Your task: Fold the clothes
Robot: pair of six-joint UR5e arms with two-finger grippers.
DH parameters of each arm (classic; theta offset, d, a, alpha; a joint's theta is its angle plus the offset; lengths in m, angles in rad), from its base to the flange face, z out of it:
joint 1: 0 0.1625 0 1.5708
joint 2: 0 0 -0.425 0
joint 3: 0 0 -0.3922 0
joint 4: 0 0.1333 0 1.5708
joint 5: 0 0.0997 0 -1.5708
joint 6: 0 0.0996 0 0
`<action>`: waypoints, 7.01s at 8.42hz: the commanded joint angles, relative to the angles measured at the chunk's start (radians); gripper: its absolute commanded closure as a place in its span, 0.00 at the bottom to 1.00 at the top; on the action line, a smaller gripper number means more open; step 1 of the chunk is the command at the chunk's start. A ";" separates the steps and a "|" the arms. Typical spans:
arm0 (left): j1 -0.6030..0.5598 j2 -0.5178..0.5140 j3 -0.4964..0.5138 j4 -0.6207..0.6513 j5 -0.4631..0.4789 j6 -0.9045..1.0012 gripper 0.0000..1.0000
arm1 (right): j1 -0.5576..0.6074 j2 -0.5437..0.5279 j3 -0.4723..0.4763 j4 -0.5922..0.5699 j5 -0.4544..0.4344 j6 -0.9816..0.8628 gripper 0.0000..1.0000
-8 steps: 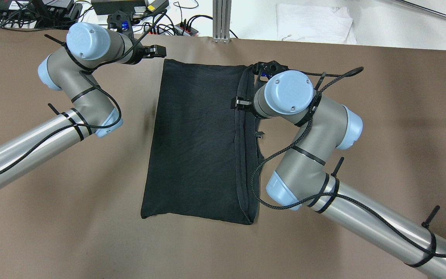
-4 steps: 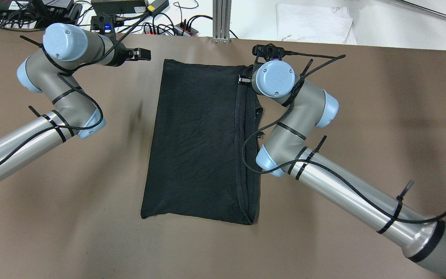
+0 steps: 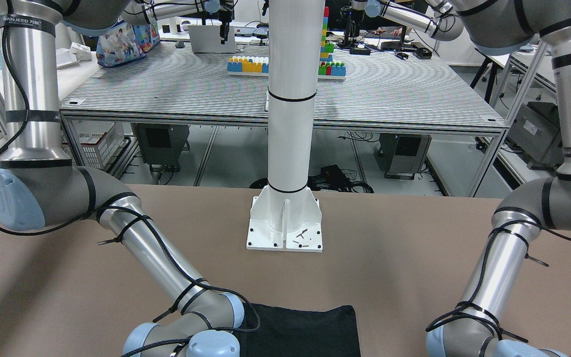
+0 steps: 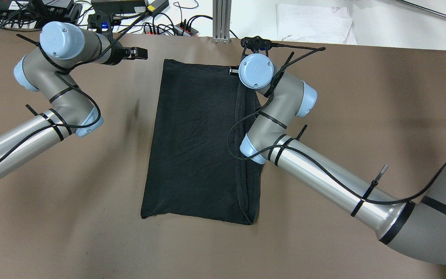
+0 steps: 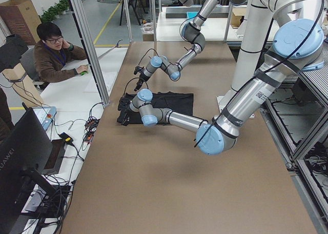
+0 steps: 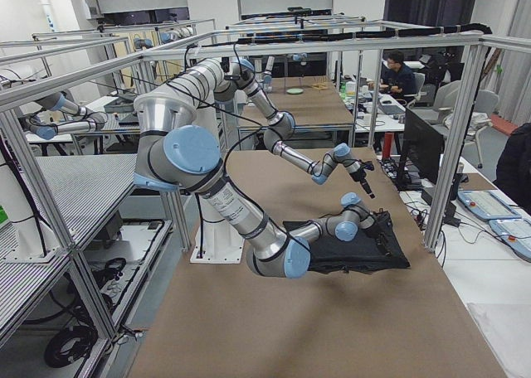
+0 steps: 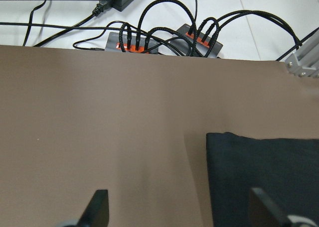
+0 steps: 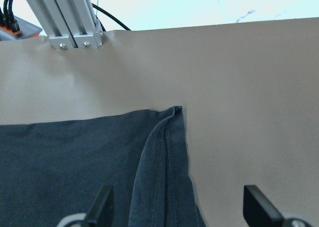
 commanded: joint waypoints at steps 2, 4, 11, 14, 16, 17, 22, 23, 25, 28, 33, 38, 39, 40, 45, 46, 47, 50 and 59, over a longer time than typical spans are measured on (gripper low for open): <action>0.002 -0.006 0.021 0.001 0.003 0.005 0.00 | -0.021 0.098 -0.218 0.103 -0.040 -0.001 0.13; 0.003 -0.009 0.032 0.001 0.006 0.005 0.00 | -0.033 0.115 -0.245 0.105 -0.057 -0.003 0.21; 0.003 -0.009 0.040 0.001 0.007 0.005 0.00 | -0.041 0.129 -0.277 0.105 -0.081 -0.085 0.81; 0.003 -0.009 0.040 0.001 0.007 0.005 0.00 | -0.034 0.129 -0.275 0.105 -0.080 -0.116 0.97; 0.003 -0.009 0.040 0.001 0.007 0.005 0.00 | -0.034 0.129 -0.275 0.105 -0.080 -0.116 0.97; 0.003 -0.009 0.040 0.001 0.007 0.003 0.00 | -0.034 0.131 -0.272 0.106 -0.080 -0.116 0.84; 0.005 -0.013 0.040 0.001 0.007 0.003 0.00 | -0.039 0.131 -0.286 0.106 -0.086 -0.118 0.56; 0.005 -0.013 0.040 0.001 0.009 0.003 0.00 | -0.044 0.129 -0.292 0.105 -0.088 -0.118 0.58; 0.007 -0.013 0.040 0.001 0.009 0.003 0.00 | -0.044 0.129 -0.295 0.106 -0.092 -0.118 0.71; 0.008 -0.017 0.040 0.001 0.009 0.003 0.00 | -0.036 0.131 -0.288 0.106 -0.089 -0.116 1.00; 0.008 -0.029 0.041 0.004 0.012 -0.003 0.00 | -0.007 0.035 -0.173 0.106 -0.078 -0.154 1.00; 0.008 -0.062 0.070 0.008 0.013 -0.010 0.00 | 0.002 0.017 -0.125 0.099 -0.049 -0.168 0.06; 0.008 -0.071 0.076 0.009 0.013 -0.012 0.00 | 0.001 0.017 -0.095 0.074 -0.042 -0.158 0.06; 0.008 -0.072 0.081 0.008 0.013 -0.012 0.00 | -0.008 0.017 -0.078 0.038 -0.042 -0.127 0.06; 0.010 -0.086 0.084 0.009 0.013 -0.012 0.00 | -0.030 -0.027 -0.077 0.014 -0.042 -0.084 0.07; 0.010 -0.088 0.084 0.009 0.013 -0.013 0.00 | -0.028 -0.027 -0.074 0.014 -0.037 -0.082 0.07; 0.010 -0.091 0.084 0.009 0.013 -0.013 0.00 | -0.024 -0.035 -0.049 -0.002 -0.013 -0.091 0.07; 0.010 -0.091 0.084 0.009 0.013 -0.013 0.00 | -0.013 -0.160 0.137 -0.108 0.026 -0.121 0.07; 0.011 -0.092 0.083 0.009 0.013 -0.013 0.00 | 0.013 -0.156 0.210 -0.176 0.156 -0.067 0.06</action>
